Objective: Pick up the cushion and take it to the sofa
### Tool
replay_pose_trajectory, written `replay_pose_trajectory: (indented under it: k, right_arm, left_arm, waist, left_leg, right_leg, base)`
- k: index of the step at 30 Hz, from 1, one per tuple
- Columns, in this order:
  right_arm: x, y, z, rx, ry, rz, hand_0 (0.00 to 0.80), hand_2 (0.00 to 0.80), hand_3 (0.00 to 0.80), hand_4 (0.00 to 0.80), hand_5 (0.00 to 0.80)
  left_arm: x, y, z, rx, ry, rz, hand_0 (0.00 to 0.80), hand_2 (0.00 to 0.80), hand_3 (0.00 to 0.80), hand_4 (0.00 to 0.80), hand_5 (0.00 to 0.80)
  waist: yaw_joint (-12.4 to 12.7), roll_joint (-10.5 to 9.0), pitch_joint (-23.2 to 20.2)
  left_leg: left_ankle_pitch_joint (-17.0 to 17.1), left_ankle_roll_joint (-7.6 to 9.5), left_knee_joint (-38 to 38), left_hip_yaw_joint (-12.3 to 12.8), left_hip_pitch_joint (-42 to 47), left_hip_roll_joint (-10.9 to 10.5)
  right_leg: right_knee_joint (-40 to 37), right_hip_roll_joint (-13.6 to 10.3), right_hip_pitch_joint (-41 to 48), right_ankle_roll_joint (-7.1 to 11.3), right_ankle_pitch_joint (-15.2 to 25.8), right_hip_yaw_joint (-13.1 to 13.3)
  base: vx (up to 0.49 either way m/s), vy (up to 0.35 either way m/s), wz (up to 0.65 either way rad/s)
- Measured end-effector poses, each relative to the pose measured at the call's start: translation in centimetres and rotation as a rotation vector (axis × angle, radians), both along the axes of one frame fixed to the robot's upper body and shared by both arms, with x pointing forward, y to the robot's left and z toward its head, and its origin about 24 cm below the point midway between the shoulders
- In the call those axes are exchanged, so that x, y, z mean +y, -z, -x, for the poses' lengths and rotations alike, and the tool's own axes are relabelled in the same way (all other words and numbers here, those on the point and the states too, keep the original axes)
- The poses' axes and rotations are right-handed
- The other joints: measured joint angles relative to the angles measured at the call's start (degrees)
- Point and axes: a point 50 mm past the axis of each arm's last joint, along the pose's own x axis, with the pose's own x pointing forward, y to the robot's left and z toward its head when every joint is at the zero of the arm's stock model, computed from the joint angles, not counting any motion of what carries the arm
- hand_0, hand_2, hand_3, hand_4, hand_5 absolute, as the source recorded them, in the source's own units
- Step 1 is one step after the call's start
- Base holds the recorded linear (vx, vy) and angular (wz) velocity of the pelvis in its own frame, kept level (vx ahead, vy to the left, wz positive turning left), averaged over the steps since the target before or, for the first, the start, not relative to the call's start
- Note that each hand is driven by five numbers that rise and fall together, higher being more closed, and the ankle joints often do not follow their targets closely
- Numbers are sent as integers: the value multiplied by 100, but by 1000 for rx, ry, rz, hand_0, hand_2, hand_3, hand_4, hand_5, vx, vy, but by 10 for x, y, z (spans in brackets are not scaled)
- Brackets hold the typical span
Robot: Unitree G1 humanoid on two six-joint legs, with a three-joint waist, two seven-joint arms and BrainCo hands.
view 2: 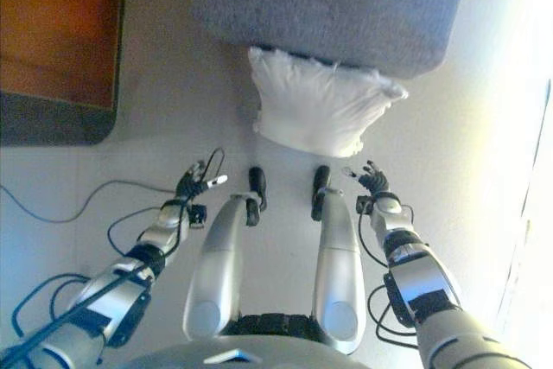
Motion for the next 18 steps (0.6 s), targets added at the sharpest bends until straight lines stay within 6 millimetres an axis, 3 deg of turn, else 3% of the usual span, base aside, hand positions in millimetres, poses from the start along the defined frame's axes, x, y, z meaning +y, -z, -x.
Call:
replay_pose_trajectory:
  k: [5, 11, 18]
  right_arm:
    - [1, -35, -24, -100, 0, 29, 0, 0, 0, 0, 0]
    - [-9, -79, -45, -221, 45, 56, 0, 0, 0, 0, 0]
    - [-28, -104, -51, -272, 119, 67, 0, 0, 0, 0, 0]
  left_arm:
    - [-10, -32, -23, -103, 33, -19, 0, 0, 0, 0, 0]
    - [-3, -66, -40, -218, 18, -69, 0, 0, 0, 0, 0]
    - [12, -95, -53, -292, -25, -117, 0, 0, 0, 0, 0]
  waist:
    - [-2, -15, 92]
    - [-29, -28, 95]
    - [-203, -47, 102]
  left_leg:
    - [-155, 13, 781, -23, -981, 66]
    - [-245, 7, 1560, -66, -2015, 133]
    - [-451, 104, 2510, -17, -2958, 245]
  right_leg:
    - [728, -17, -956, -83, -142, 33]
    - [1427, -20, -1978, -145, -188, 69]
    - [2249, -14, -2924, -160, -256, 208]
  base:
    - [-52, -44, 0]
    - [-5, -43, -2]
    - [41, -42, -8]
